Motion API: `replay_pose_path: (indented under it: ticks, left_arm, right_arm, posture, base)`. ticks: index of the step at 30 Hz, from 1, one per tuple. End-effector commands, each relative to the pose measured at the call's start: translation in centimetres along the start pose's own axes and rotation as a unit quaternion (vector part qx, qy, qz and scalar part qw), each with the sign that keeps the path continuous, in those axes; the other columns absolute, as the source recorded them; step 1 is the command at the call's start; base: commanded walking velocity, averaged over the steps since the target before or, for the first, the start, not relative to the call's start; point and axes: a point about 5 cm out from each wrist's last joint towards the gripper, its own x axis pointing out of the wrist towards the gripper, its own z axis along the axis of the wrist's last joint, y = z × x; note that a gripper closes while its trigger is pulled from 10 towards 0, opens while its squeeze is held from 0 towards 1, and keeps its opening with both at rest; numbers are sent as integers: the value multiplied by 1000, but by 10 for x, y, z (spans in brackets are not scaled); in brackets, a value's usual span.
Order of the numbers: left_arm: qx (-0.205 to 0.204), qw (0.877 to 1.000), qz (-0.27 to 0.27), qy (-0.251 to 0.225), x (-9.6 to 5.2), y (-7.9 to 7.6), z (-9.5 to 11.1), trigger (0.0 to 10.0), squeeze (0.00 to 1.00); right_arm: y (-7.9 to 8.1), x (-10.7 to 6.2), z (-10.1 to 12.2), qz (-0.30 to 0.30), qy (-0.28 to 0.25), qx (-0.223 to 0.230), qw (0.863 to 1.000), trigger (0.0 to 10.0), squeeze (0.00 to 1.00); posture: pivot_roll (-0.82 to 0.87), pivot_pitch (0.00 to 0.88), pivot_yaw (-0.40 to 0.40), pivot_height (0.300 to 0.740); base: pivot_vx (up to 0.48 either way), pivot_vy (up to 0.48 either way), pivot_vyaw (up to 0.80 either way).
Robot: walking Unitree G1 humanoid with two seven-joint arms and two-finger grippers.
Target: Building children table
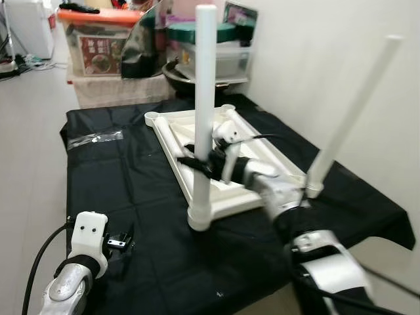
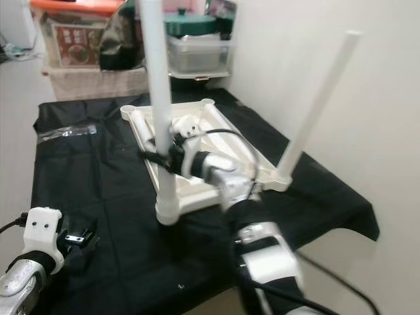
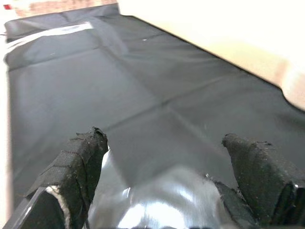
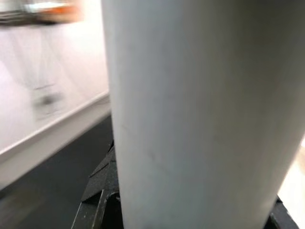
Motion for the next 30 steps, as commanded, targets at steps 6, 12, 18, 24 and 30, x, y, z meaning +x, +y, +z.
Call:
replay_pose_path:
  ticks: [6, 12, 18, 24, 30]
  left_arm:
    - [-7, 1000, 4, 6, -5, 1, -4, 10000, 0]
    - [-4, 1000, 3, 8, -4, 3, -4, 10000, 0]
    - [-4, 1000, 6, 3, -1, 3, -1, 10000, 0]
    - [-3, 1000, 6, 1, 1, 3, -1, 10000, 0]
    - [0, 1000, 5, -1, 4, 6, 1, 10000, 0]
  right_arm:
    - [-28, -44, -82, -273, 158, 97, 944, 0, 0]
    - [-12, -46, -85, -294, 161, 127, 934, 0, 0]
    - [-16, -45, -75, -348, 129, 144, 917, 0, 0]
    - [-7, -46, -60, -342, 92, 138, 925, 0, 0]
    - [-3, -47, -56, -322, 96, 134, 932, 863, 0]
  posture:
    - [71, 0, -96, 740]
    - [59, 0, -80, 740]
    - [58, 0, -78, 740]
    - [52, 0, -67, 740]
    - [49, 0, -64, 740]
  base:
    - [0, 0, 0]
    - [0, 0, 0]
    - [0, 0, 0]
    - [0, 0, 0]
    - [0, 0, 0]
